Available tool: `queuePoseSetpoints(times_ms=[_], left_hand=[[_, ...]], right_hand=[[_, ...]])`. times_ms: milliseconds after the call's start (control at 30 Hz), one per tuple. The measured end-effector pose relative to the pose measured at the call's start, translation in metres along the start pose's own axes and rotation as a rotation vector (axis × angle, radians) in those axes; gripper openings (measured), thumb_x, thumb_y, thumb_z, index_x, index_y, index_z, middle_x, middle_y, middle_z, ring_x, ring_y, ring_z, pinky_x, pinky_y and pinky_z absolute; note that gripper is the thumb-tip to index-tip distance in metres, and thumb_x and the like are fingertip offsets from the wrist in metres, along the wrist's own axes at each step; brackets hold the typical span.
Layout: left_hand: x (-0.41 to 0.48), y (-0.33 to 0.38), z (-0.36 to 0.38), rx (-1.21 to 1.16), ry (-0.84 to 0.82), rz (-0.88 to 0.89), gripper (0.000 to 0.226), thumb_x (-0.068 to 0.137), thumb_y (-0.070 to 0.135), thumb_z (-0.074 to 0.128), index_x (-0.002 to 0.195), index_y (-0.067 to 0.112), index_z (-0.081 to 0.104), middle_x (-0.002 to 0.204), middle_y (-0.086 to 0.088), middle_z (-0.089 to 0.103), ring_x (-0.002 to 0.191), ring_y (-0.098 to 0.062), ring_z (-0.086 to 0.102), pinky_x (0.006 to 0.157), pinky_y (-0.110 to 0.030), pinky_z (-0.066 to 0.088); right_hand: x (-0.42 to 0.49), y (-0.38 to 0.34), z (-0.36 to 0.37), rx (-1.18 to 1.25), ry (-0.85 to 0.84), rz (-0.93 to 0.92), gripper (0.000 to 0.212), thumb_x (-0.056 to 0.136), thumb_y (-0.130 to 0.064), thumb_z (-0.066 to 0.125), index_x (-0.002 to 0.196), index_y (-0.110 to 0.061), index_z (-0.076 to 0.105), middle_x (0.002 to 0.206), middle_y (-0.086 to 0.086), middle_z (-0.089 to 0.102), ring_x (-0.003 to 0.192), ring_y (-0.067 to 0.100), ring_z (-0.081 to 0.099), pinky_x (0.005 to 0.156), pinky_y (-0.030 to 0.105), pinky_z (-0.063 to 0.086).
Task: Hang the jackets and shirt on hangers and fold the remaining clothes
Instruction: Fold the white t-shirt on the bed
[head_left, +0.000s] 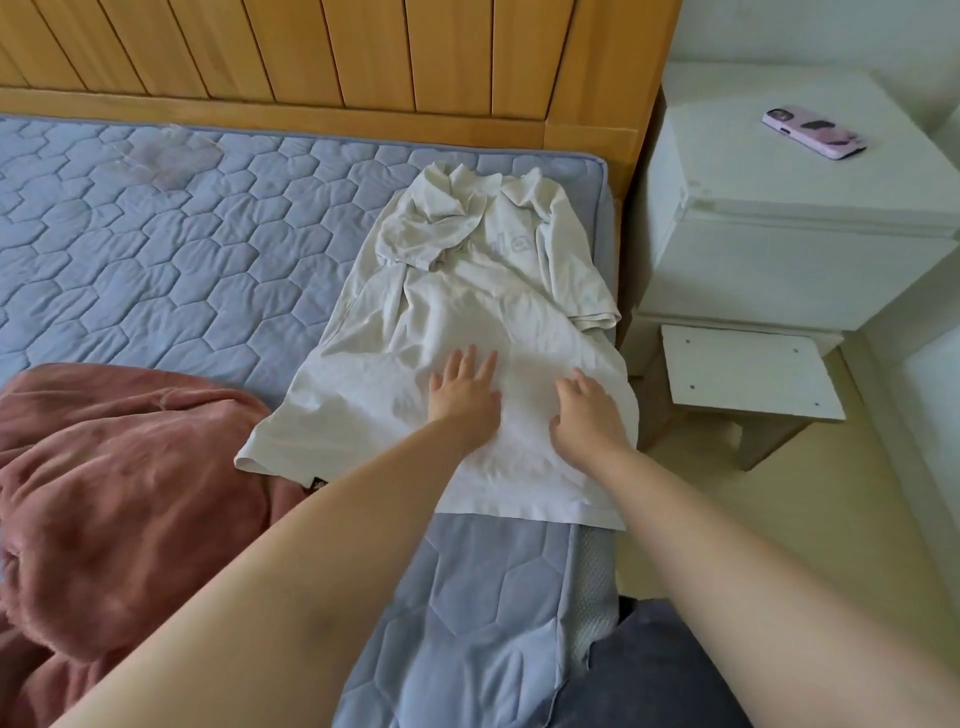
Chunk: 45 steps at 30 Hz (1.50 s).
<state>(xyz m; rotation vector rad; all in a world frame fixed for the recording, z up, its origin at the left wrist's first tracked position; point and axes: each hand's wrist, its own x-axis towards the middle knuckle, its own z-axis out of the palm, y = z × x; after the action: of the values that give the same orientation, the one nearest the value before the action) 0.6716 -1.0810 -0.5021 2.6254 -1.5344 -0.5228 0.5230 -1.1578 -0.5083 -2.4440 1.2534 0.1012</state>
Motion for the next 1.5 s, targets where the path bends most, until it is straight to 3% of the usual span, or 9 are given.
queuePoseSetpoints(times_ms=[100, 167, 233, 700, 833, 1000, 1200, 1367, 1500], left_hand=[[0.051, 0.022, 0.012, -0.109, 0.091, -0.114, 0.057, 0.101, 0.035, 0.025, 0.153, 0.028, 0.0, 0.161, -0.001, -0.008, 0.147, -0.023, -0.009, 0.118, -0.046, 0.002], [0.088, 0.034, 0.022, -0.205, 0.153, -0.204, 0.058, 0.1, 0.033, 0.027, 0.153, 0.028, 0.003, 0.161, -0.001, -0.004, 0.147, -0.023, -0.007, 0.117, -0.047, -0.001], [0.114, 0.042, 0.04, -0.252, 0.185, -0.321, 0.06, 0.099, 0.037, 0.027, 0.153, 0.029, 0.002, 0.161, -0.001, -0.004, 0.147, -0.021, -0.008, 0.117, -0.048, -0.005], [0.15, 0.046, 0.078, -0.088, 0.277, -0.42, 0.073, 0.08, 0.039, 0.032, 0.151, 0.025, 0.023, 0.159, -0.008, 0.016, 0.147, -0.025, 0.006, 0.117, -0.05, 0.002], [0.147, 0.047, 0.079, -0.117, 0.245, -0.424, 0.074, 0.08, 0.038, 0.034, 0.151, 0.025, 0.021, 0.159, -0.007, 0.013, 0.147, -0.025, 0.003, 0.117, -0.049, -0.001], [0.152, 0.04, 0.071, -0.119, 0.152, -0.424, 0.075, 0.08, 0.036, 0.036, 0.152, 0.027, 0.018, 0.16, -0.005, 0.009, 0.148, -0.023, 0.002, 0.117, -0.05, -0.001], [0.155, 0.047, 0.049, -0.155, -0.015, -0.485, 0.065, 0.089, 0.031, 0.042, 0.15, 0.024, 0.021, 0.16, -0.007, 0.005, 0.147, -0.025, 0.0, 0.117, -0.051, 0.002], [0.151, 0.076, 0.023, -0.257, -0.063, -0.622, 0.06, 0.094, 0.025, 0.043, 0.149, 0.022, 0.02, 0.159, -0.009, 0.006, 0.146, -0.027, 0.002, 0.116, -0.049, 0.01], [0.148, 0.13, 0.008, -0.29, 0.223, -0.507, 0.052, 0.084, 0.016, 0.055, 0.135, 0.011, 0.045, 0.141, -0.014, 0.042, 0.133, -0.035, 0.037, 0.11, -0.048, 0.027]], right_hand=[[0.048, 0.02, 0.013, -0.059, 0.096, -0.142, 0.036, 0.092, -0.015, 0.041, 0.127, -0.011, 0.05, 0.139, 0.012, 0.041, 0.134, 0.031, 0.033, 0.108, 0.047, 0.027], [0.079, 0.036, 0.022, 0.015, 0.205, -0.218, 0.019, 0.08, -0.01, 0.046, 0.088, -0.005, 0.062, 0.095, 0.012, 0.06, 0.095, 0.035, 0.059, 0.078, 0.043, 0.047], [0.099, 0.052, 0.028, 0.095, 0.252, -0.265, 0.019, 0.076, -0.015, 0.041, 0.069, -0.006, 0.057, 0.073, 0.009, 0.057, 0.072, 0.032, 0.058, 0.059, 0.038, 0.047], [0.151, 0.067, 0.007, 0.141, 0.352, -0.617, 0.01, 0.074, -0.01, 0.052, 0.067, -0.004, 0.057, 0.072, 0.012, 0.053, 0.067, 0.03, 0.053, 0.057, 0.036, 0.043], [0.181, 0.069, -0.023, -0.044, 0.37, -0.723, 0.017, 0.072, -0.006, 0.052, 0.087, -0.006, 0.061, 0.092, 0.015, 0.049, 0.079, 0.031, 0.047, 0.069, 0.042, 0.044], [0.229, 0.071, -0.059, -0.492, 0.159, -0.689, 0.061, 0.073, -0.002, 0.046, 0.132, -0.018, 0.048, 0.137, 0.016, 0.035, 0.116, 0.035, 0.038, 0.093, 0.052, 0.038], [0.254, 0.085, -0.115, -0.71, -0.225, -0.654, 0.028, 0.087, 0.003, 0.047, 0.112, -0.009, 0.055, 0.109, 0.011, 0.05, 0.099, 0.03, 0.051, 0.063, 0.034, 0.035], [0.27, 0.118, -0.163, -1.268, -0.543, -0.491, 0.042, 0.091, -0.013, 0.05, 0.132, -0.016, 0.049, 0.128, 0.01, 0.044, 0.118, 0.03, 0.045, 0.093, 0.038, 0.044], [0.274, 0.113, -0.177, -1.202, -0.652, -0.686, 0.026, 0.095, -0.015, 0.047, 0.119, -0.014, 0.056, 0.119, 0.008, 0.057, 0.106, 0.026, 0.054, 0.082, 0.034, 0.041]])
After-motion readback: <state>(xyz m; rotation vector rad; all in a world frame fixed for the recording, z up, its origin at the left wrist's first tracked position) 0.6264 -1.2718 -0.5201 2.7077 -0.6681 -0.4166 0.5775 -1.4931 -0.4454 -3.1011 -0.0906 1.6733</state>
